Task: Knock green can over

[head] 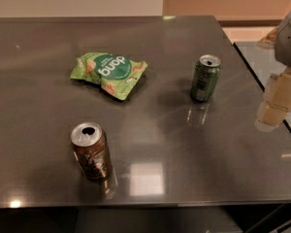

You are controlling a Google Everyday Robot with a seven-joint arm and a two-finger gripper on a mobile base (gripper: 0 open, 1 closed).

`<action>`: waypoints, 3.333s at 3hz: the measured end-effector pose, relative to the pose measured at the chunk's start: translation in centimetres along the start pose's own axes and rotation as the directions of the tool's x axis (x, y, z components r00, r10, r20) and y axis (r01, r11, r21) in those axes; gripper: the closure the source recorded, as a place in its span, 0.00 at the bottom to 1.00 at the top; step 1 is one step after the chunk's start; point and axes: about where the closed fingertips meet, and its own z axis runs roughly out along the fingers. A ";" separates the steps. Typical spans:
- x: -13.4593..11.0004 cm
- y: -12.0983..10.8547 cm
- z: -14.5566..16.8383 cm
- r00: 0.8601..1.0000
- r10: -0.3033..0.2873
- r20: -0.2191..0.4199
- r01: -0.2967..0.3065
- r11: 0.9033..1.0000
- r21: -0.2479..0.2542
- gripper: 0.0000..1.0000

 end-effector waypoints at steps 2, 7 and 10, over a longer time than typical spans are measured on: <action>0.0 -1.8 1.0 0.999 0.036 0.002 -0.036 0.999 -0.022 0.00; -4.4 -11.3 9.9 0.873 0.309 0.377 -0.291 0.951 -0.104 0.00; -5.1 -12.0 12.8 0.792 0.365 0.490 -0.350 0.928 -0.126 0.18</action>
Offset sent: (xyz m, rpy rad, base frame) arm 0.0440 -0.0102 -0.0166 0.0400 0.0858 -0.0713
